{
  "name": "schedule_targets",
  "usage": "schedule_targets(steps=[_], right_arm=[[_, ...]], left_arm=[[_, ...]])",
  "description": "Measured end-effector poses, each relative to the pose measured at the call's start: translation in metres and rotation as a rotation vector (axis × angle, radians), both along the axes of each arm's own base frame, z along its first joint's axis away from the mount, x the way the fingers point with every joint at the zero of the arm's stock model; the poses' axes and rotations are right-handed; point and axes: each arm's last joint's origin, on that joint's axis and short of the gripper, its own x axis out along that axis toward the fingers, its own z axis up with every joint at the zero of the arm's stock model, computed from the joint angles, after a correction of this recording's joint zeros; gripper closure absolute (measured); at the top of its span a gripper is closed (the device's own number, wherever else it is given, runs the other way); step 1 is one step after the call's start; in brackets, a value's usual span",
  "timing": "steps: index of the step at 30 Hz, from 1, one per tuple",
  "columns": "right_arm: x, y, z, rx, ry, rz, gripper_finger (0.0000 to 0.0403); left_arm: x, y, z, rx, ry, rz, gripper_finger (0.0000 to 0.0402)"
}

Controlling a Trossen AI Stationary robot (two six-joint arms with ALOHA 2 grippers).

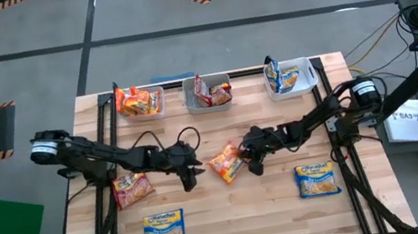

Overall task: Sort Maruchan noodles
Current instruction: Put the orange noodle pack into the transparent bin

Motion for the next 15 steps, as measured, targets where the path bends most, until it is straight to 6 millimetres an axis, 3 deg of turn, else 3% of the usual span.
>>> schedule_targets(steps=[9,15], right_arm=[[0.002,-0.001,-0.003,-0.046,-0.025,0.013,0.0394],[0.005,-0.001,0.000,-0.061,-0.072,0.018,0.0394]], left_arm=[[-0.007,0.005,-0.012,0.116,-0.059,0.081,0.0177],[-0.007,0.005,-0.029,0.188,-0.170,0.025,0.0157]])
